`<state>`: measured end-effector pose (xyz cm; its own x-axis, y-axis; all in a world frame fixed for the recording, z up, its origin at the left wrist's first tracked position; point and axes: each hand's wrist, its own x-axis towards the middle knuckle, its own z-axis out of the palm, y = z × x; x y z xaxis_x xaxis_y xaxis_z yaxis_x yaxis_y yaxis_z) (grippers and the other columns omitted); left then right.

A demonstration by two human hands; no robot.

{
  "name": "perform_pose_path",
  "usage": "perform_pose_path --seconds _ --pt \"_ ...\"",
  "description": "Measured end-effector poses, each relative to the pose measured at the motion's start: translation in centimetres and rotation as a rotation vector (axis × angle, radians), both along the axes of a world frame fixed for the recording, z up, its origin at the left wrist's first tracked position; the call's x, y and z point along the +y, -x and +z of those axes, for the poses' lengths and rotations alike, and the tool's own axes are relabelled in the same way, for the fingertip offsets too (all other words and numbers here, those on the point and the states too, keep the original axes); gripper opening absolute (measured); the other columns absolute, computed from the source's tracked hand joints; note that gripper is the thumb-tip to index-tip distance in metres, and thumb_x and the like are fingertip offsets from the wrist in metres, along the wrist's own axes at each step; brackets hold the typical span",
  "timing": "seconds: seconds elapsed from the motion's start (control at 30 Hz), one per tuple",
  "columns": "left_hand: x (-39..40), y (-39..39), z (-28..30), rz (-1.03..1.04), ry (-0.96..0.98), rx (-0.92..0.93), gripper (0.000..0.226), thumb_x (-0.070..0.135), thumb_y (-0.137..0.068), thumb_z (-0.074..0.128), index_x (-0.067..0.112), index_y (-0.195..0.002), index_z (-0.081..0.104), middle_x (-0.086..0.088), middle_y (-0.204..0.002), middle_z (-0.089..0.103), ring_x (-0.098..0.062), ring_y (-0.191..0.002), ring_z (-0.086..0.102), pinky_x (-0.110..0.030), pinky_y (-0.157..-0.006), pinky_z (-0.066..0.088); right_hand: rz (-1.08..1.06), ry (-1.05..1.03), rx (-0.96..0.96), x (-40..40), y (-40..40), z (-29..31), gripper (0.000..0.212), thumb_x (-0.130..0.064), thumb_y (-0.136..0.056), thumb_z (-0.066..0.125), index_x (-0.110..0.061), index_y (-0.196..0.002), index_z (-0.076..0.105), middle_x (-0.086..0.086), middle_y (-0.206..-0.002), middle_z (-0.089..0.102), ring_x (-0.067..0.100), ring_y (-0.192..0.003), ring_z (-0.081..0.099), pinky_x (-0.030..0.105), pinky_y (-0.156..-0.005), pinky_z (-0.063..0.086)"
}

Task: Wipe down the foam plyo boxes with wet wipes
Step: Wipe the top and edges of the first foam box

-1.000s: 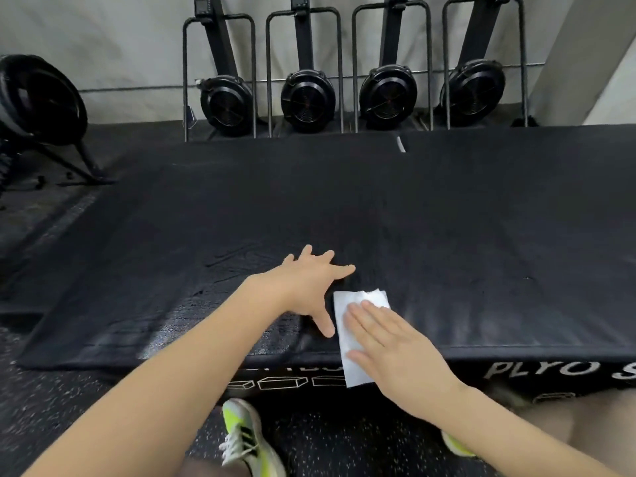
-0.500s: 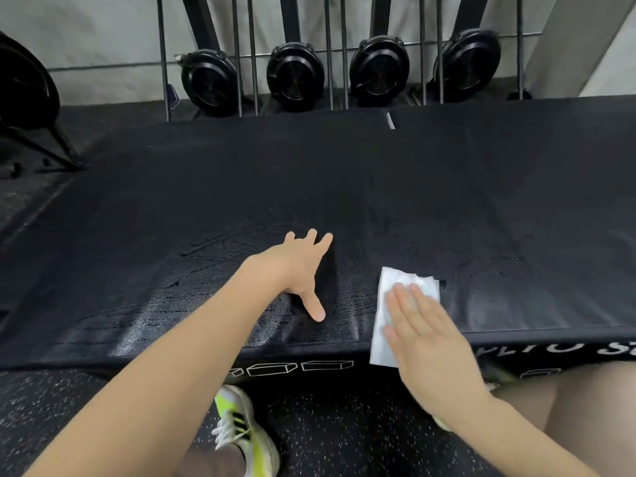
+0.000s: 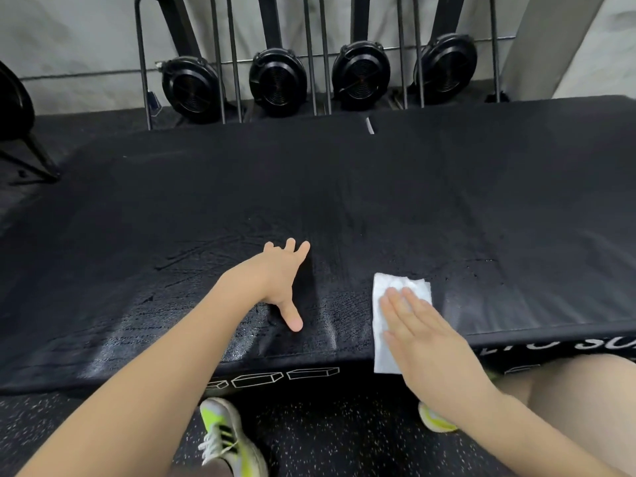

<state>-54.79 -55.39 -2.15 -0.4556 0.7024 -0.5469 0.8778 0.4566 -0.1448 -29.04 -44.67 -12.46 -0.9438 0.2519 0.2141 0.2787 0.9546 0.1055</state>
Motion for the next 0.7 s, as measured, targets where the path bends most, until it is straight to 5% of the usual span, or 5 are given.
perform_pose_path --seconds 0.13,0.33,0.53,0.63,0.7 --pt "0.3 0.1 -0.4 0.004 -0.001 0.017 0.162 0.059 -0.052 0.093 0.018 -0.157 -0.023 -0.011 -0.168 -0.009 -0.049 -0.151 0.004 -0.052 -0.116 0.033 0.090 0.059 0.110 -1.1 2.8 0.8 0.047 -0.035 -0.103 0.037 -0.011 -0.139 0.057 0.006 -0.145 0.054 0.025 -0.138 0.047 0.039 -0.112 0.036" --pt "-0.8 0.1 -0.2 0.030 -0.068 -0.060 0.156 0.054 -0.056 0.093 0.022 -0.158 -0.019 -0.006 -0.169 -0.010 -0.043 -0.153 -0.003 -0.054 -0.118 0.030 -0.114 0.064 -0.010 1.1 3.8 1.5 0.063 -0.030 -0.105 0.003 -0.001 -0.152 0.032 0.019 -0.157 0.034 0.036 -0.148 0.026 0.047 -0.119 0.024" --pt "0.0 -0.1 -0.3 0.030 -0.022 -0.012 0.161 0.055 -0.052 0.095 0.019 -0.158 -0.022 -0.009 -0.168 -0.012 -0.047 -0.152 -0.002 -0.055 -0.115 0.034 0.006 0.070 -0.013 -2.1 3.3 1.6 0.058 -0.031 -0.101 0.023 0.000 -0.144 0.048 0.018 -0.151 0.045 0.037 -0.141 0.041 0.049 -0.111 0.041" --pt "0.1 -0.1 -0.1 0.032 -0.018 -0.009 0.161 0.054 -0.053 0.094 0.019 -0.157 -0.023 -0.010 -0.168 -0.012 -0.048 -0.152 -0.002 -0.054 -0.117 0.033 0.089 0.111 -0.009 0.5 6.1 1.9 0.059 -0.028 -0.102 0.014 -0.004 -0.145 0.046 0.013 -0.156 0.038 0.033 -0.147 0.030 0.046 -0.119 0.029" --pt "-0.2 -0.2 0.2 0.037 -0.038 -0.047 0.158 0.052 -0.056 0.094 0.020 -0.158 -0.022 -0.009 -0.168 -0.013 -0.046 -0.152 -0.005 -0.054 -0.118 0.030 0.121 0.103 -0.010 2.0 6.5 2.2 0.039 -0.015 -0.100 0.031 -0.012 -0.129 0.056 0.004 -0.141 0.049 0.026 -0.140 0.041 0.035 -0.118 0.028"
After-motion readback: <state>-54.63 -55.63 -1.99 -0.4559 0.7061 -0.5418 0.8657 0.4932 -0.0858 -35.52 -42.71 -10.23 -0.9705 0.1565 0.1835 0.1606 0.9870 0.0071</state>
